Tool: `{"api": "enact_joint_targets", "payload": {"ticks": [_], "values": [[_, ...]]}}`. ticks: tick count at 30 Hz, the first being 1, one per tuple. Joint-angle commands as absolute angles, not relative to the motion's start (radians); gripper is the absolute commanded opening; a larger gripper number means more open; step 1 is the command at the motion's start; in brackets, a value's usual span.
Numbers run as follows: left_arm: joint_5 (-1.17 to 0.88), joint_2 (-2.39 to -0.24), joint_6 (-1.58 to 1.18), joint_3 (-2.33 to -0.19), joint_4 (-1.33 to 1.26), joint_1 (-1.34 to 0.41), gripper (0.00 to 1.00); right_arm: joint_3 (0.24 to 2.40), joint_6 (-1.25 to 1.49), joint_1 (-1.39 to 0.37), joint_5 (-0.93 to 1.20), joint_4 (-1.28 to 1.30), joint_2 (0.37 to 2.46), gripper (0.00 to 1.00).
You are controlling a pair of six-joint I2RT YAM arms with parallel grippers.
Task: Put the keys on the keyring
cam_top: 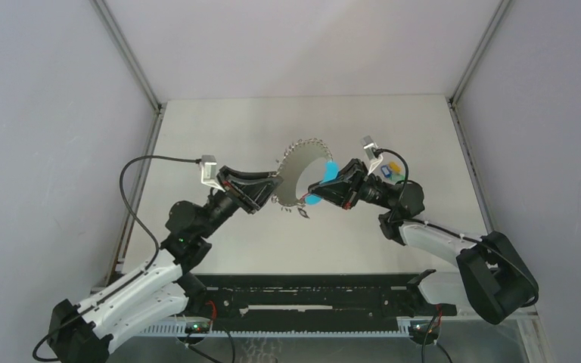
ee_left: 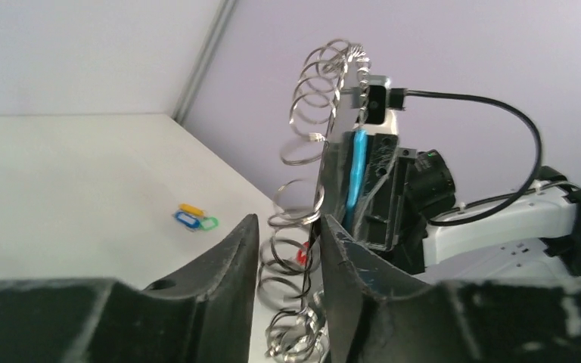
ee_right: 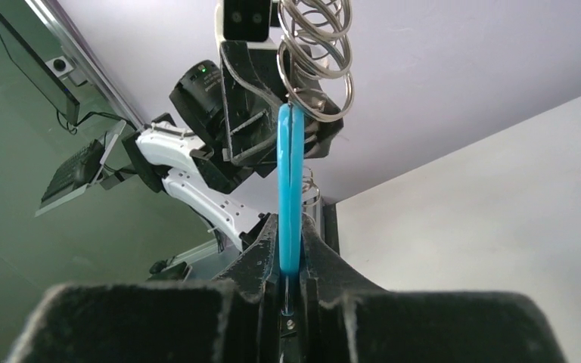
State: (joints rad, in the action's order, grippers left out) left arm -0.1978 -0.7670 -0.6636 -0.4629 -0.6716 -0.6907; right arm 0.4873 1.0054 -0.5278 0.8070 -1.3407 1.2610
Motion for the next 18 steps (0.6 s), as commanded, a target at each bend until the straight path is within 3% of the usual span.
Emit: {"api": "enact_joint_targets", "payload": {"ticks": [1,3,7,12,18], "values": [[-0.089,-0.674,-0.585,-0.431,-0.547,-0.684,0.48,0.538,1.019,-0.524,0.741,-1.437,1.197,0.00],[-0.055,-0.628,-0.562,-0.423,-0.487,-0.684,0.60,0.537,1.027,-0.519,0.727,-1.437,1.190,0.00],[-0.032,-0.550,-0.507,-0.406,-0.370,-0.686,0.68,0.537,1.035,-0.509,0.711,-1.436,1.174,0.00],[-0.007,-0.517,-0.465,-0.367,-0.332,-0.761,0.69,0.537,1.033,-0.506,0.673,-1.422,1.177,0.00],[0.161,-0.507,-0.357,-0.333,-0.366,-0.929,0.64,0.522,0.994,-0.529,0.591,-1.339,1.165,0.00]]}}
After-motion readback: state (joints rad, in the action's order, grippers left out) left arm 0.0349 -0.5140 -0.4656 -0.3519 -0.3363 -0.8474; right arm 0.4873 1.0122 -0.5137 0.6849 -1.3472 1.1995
